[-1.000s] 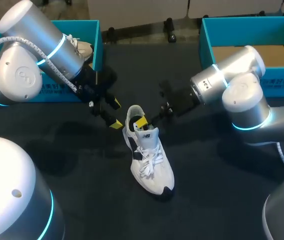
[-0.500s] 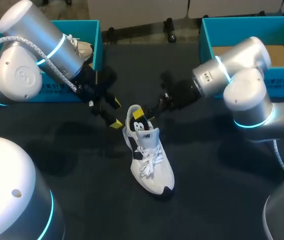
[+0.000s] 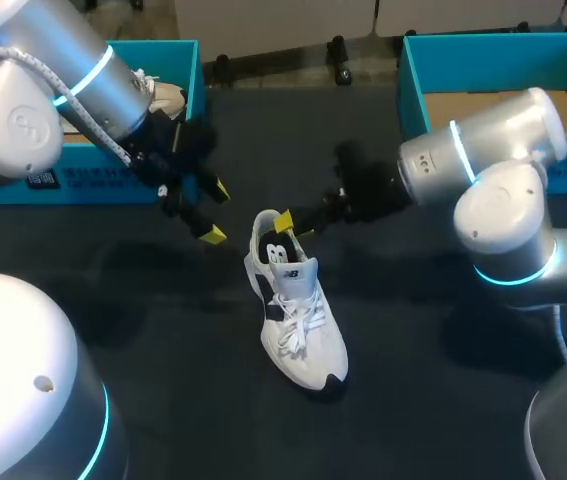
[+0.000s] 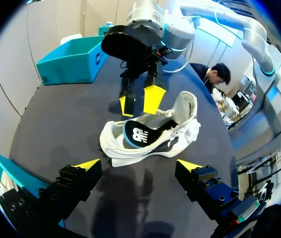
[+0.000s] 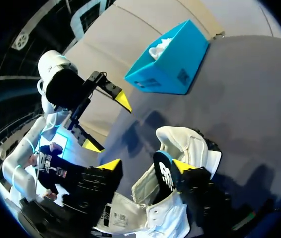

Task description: Take the shoe out of the shoebox, open the shoe tongue, remove and reinsert the insole, then place the shoe into the shoebox

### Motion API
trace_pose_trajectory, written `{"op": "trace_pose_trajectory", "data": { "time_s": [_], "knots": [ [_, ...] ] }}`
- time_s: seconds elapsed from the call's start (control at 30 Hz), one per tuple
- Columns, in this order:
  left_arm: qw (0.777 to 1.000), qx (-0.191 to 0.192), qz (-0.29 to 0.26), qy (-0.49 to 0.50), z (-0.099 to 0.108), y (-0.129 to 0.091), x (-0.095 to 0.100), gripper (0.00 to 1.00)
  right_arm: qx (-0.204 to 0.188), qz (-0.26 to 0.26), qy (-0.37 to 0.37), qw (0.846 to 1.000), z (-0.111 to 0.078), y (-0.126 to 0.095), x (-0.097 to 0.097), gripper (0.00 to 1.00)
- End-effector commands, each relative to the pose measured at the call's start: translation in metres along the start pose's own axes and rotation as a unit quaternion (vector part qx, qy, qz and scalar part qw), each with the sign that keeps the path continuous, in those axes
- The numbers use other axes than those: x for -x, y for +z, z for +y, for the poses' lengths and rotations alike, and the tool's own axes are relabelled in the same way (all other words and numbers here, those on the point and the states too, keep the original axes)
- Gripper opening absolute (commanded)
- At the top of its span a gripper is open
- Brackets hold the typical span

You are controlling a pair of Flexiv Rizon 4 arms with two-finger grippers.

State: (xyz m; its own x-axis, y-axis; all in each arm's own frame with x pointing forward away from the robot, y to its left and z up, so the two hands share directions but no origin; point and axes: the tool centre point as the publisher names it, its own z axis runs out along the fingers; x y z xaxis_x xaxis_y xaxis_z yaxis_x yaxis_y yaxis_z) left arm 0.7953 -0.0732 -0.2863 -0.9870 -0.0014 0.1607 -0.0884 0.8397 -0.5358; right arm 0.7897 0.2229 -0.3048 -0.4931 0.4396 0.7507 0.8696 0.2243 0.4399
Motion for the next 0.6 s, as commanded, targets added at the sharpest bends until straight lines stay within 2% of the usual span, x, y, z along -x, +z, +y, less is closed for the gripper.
{"op": "trace_pose_trajectory", "data": {
  "time_s": [0.03, 0.13, 0.2, 0.4, 0.6],
  "knots": [
    [1.000, 0.008, 0.007, 0.007, -0.001, -0.014, 0.003, 1.00, 0.016, -0.031, 0.004, 0.999, -0.006, -0.010, -0.008, 0.29],
    [1.000, 0.009, 0.011, 0.013, -0.002, -0.022, 0.005, 1.00, 0.022, -0.044, 0.015, 0.999, -0.004, -0.011, -0.010, 0.00],
    [1.000, 0.011, 0.012, 0.019, -0.003, -0.027, 0.004, 1.00, 0.029, -0.052, 0.020, 0.998, -0.004, -0.010, -0.011, 0.00],
    [0.999, 0.010, 0.017, 0.034, -0.006, -0.041, 0.004, 1.00, 0.051, -0.121, 0.052, 0.990, -0.001, -0.009, -0.018, 0.00],
    [0.998, 0.018, 0.021, 0.052, -0.009, -0.049, 0.002, 1.00, 0.017, -0.207, 0.100, 0.973, 0.002, -0.009, -0.024, 0.00]
  ]
}}
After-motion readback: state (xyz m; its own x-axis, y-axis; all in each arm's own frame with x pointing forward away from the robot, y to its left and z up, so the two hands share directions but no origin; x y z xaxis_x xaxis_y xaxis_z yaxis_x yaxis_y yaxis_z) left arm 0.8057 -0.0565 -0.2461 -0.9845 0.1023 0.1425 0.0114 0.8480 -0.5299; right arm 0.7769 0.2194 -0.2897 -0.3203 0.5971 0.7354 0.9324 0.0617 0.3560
